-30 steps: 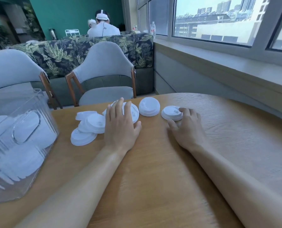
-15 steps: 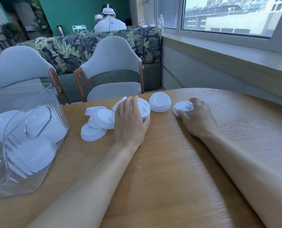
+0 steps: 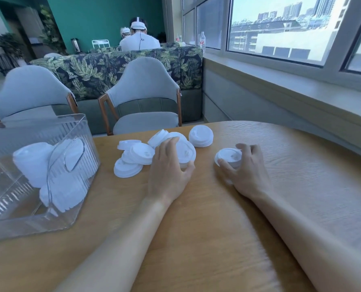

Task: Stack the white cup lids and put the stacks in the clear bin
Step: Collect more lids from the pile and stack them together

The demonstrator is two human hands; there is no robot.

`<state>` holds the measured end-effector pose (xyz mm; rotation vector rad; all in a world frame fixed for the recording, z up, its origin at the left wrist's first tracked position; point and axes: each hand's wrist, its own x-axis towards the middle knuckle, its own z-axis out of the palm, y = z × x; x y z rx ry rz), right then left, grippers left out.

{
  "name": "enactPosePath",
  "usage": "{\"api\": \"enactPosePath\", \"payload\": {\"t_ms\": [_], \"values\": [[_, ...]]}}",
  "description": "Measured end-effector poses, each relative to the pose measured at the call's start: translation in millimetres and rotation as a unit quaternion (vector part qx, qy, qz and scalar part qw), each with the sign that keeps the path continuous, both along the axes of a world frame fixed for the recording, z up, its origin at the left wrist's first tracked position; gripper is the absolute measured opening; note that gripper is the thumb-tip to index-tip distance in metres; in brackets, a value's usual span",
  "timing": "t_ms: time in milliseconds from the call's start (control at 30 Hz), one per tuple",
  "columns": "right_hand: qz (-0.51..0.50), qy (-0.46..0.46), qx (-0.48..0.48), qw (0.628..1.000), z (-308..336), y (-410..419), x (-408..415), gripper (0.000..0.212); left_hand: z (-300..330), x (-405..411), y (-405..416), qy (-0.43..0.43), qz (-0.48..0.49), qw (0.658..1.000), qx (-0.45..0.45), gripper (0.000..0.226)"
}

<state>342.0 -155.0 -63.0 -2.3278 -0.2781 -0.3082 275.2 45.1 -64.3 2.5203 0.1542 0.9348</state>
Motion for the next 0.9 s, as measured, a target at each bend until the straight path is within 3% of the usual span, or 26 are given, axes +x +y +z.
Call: {"api": "enactPosePath", "payload": {"t_ms": [367,533,900], "values": [[0.066,0.01,-0.058,0.996,1,-6,-107,0.068,3,-74,-5,0.072,-0.039,0.986,-0.145,0.061],[0.093,-0.031,-0.088,0.991,-2,-7,-145,0.066,2,-97,2,0.082,-0.027,0.968,-0.235,0.058],[0.118,-0.009,-0.089,0.989,-2,-6,-162,0.074,0,-130,1,0.118,-0.031,0.971,-0.207,0.061]]}}
